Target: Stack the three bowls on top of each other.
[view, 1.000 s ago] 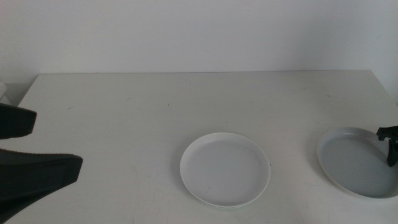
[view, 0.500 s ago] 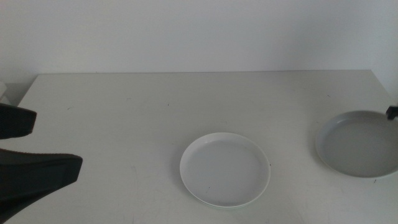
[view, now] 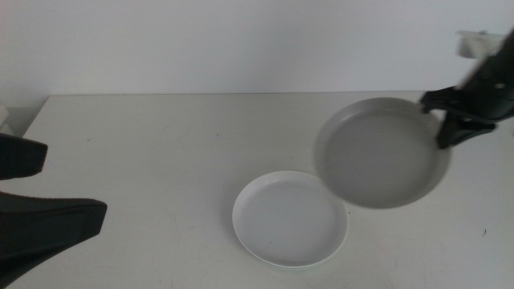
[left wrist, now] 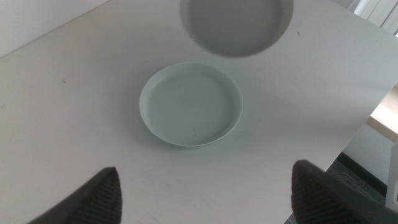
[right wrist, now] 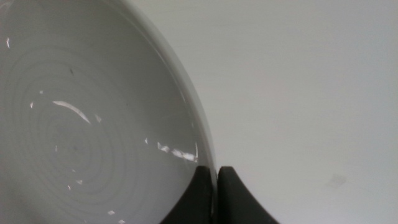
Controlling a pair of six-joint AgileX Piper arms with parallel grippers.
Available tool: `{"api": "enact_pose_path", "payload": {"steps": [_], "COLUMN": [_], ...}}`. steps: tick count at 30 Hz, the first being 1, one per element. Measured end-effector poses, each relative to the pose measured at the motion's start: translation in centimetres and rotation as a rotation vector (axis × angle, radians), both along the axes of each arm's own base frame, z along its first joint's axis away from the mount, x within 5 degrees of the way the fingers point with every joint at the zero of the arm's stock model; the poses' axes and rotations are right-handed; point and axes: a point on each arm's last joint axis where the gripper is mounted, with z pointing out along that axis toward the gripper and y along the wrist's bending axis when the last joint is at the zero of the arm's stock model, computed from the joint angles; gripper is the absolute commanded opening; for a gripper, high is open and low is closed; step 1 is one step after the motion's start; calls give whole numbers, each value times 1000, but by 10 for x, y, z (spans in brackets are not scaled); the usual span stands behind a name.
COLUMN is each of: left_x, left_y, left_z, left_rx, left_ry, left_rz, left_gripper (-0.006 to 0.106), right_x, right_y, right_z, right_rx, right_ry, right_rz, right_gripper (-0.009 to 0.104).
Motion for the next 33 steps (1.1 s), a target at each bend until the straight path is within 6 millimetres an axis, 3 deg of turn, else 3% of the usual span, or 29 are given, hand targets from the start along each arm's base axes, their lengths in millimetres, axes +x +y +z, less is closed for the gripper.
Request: {"api": "enact_pose_path", "payload": {"steps": [3, 7, 14, 24, 29, 33], "left_x": [0, 0, 0, 0, 0, 0], "left_y": [0, 0, 0, 0, 0, 0], "left_z": [0, 0, 0, 0, 0, 0], "left_rx": [0, 0, 0, 0, 0, 0], "left_ry": [0, 0, 0, 0, 0, 0], "left_rz": [0, 0, 0, 0, 0, 0], "left_gripper": [105, 105, 105, 105, 105, 105], "right_x": [-2, 1, 8, 15, 16, 16], "right_y": [37, 75, 116, 128, 129, 129], "right_z": [-3, -21, -63, -90, -91, -91], "right_rx": [9, 14, 7, 32, 33, 32], "right_ry": [-12, -2, 63, 86, 82, 83], "right_rz": [88, 163, 234, 249, 248, 249], "right_gripper": [-1, -1, -1, 3, 21, 47]}}
